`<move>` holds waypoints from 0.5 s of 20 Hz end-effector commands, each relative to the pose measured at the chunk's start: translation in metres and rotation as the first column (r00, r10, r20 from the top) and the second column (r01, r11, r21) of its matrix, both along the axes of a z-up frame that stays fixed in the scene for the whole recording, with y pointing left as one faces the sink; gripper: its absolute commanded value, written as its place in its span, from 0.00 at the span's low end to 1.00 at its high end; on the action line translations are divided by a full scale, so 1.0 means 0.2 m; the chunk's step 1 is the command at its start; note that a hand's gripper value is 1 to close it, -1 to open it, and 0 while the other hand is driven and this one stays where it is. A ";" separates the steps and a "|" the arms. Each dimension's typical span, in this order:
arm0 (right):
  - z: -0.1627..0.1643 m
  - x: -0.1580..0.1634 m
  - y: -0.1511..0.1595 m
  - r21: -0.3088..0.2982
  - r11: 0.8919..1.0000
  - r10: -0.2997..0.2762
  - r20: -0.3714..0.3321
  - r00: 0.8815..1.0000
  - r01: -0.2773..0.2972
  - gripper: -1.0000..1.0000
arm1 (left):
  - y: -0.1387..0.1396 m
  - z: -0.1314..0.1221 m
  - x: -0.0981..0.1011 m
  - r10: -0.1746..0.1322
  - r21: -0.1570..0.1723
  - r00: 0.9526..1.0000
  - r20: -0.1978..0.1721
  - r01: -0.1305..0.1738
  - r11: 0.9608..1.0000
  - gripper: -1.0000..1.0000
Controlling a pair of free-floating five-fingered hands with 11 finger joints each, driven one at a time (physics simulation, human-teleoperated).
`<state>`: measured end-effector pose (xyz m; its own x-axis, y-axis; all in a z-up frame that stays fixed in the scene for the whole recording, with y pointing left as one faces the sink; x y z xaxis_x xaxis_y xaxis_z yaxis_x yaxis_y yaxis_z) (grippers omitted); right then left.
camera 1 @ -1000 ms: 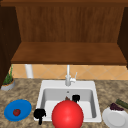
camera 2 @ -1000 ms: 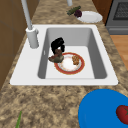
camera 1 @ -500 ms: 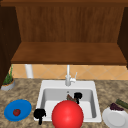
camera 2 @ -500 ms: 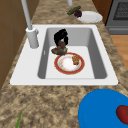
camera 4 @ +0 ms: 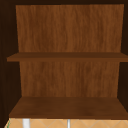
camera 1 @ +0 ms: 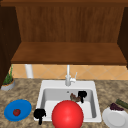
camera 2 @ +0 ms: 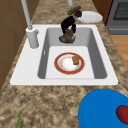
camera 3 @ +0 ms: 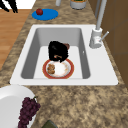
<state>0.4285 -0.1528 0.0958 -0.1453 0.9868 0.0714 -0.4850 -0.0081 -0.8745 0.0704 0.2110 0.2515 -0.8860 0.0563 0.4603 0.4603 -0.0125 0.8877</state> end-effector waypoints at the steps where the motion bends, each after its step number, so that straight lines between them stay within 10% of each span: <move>1: 0.15 -0.08 -0.05 0.033 0.999 -0.031 0.000 1.000 0.031 1.00 | 0.00 0.00 0.00 0.000 0.000 1.000 0.000 0.000 1.000 0.50; 10: 0.49 -0.32 -0.20 0.040 0.999 -0.024 -0.002 1.000 0.024 1.00 | 0.00 0.00 0.00 0.000 0.000 1.000 0.000 0.000 1.000 0.50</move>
<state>0.3806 -0.1823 0.1732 -0.1447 0.9868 0.0731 -0.4858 -0.0065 -0.8740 0.0704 0.2110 0.2515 -0.8860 0.0563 0.4603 0.4603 -0.0125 0.8877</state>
